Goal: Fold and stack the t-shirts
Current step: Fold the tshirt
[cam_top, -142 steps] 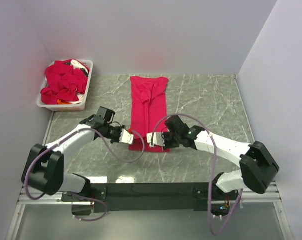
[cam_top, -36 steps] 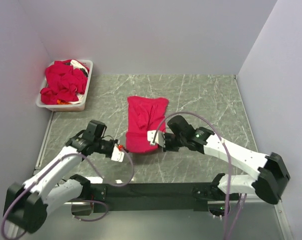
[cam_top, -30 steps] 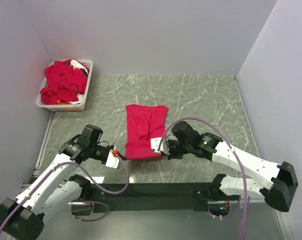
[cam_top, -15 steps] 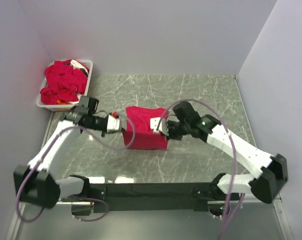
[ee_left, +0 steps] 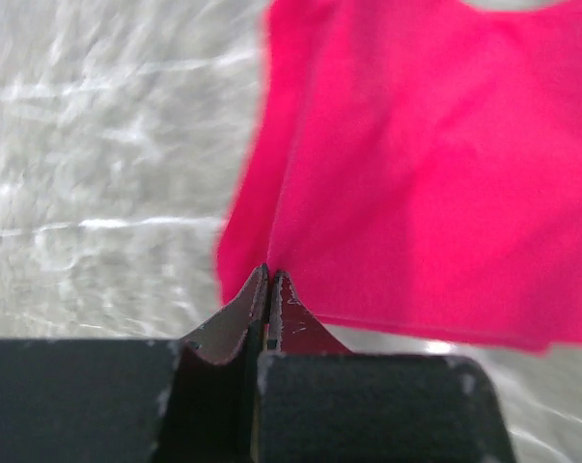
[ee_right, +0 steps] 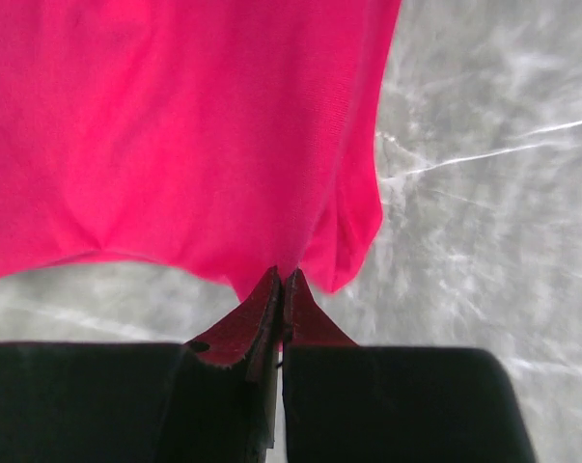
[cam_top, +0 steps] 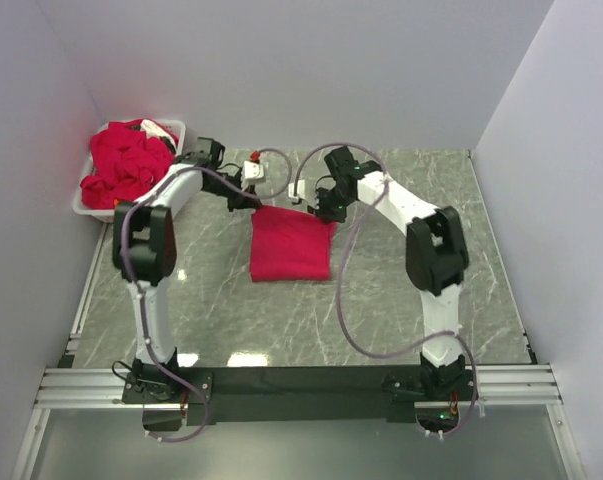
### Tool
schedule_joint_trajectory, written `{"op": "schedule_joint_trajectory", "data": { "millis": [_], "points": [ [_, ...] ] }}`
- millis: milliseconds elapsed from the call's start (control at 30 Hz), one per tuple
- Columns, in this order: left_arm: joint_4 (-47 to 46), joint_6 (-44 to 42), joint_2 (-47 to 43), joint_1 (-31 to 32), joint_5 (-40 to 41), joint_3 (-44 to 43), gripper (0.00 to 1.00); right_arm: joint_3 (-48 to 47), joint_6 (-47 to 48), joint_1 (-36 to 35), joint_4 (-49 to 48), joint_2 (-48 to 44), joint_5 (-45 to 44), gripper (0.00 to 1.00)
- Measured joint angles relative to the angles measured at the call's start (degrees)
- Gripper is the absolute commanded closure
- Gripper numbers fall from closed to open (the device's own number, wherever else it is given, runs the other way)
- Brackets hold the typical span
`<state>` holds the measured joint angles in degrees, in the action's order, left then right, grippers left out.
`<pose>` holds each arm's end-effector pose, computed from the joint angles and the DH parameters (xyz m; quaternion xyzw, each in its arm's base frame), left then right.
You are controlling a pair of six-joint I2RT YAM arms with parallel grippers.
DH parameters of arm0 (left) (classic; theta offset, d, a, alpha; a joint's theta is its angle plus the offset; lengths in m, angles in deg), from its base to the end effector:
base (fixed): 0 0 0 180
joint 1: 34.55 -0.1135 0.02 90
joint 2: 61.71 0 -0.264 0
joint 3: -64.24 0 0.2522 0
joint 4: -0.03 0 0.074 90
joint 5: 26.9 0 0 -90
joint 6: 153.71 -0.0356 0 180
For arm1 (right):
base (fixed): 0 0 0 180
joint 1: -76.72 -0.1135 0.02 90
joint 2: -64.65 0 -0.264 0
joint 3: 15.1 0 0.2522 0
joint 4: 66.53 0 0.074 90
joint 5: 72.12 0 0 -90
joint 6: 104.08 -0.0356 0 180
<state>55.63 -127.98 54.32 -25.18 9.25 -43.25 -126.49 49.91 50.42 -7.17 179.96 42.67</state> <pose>0.4163 -0.0978 0.2278 0.6019 0.6349 -0.2997 0.3805 0.3809 0.2049 0.2400 -0.7086 0.6351 0.1247 0.2810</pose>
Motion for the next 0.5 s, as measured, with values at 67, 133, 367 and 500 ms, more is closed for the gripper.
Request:
{"op": "schedule_joint_trajectory", "data": {
  "millis": [67, 133, 367, 500],
  "points": [
    [-0.63, 3.76, 6.88, -0.02, 1.27, -6.60, 0.97, -3.26, -0.04, 0.70, 0.20, 5.86, -0.66, 1.00],
    [-0.79, 7.63, 13.35, 0.00, 2.47, -13.42, 0.98, -6.54, -0.52, 0.92, -0.11, 10.84, -1.49, 1.00],
    [1.46, 18.01, 22.71, 0.04, 5.92, -21.18, 0.96, -12.24, -3.34, 0.94, -0.61, 16.39, -4.48, 1.00],
    [3.13, 20.96, 22.25, 0.04, 6.12, -20.28, 0.95, -12.50, -4.39, 0.52, -0.48, 16.44, -5.77, 1.00]
  ]
}}
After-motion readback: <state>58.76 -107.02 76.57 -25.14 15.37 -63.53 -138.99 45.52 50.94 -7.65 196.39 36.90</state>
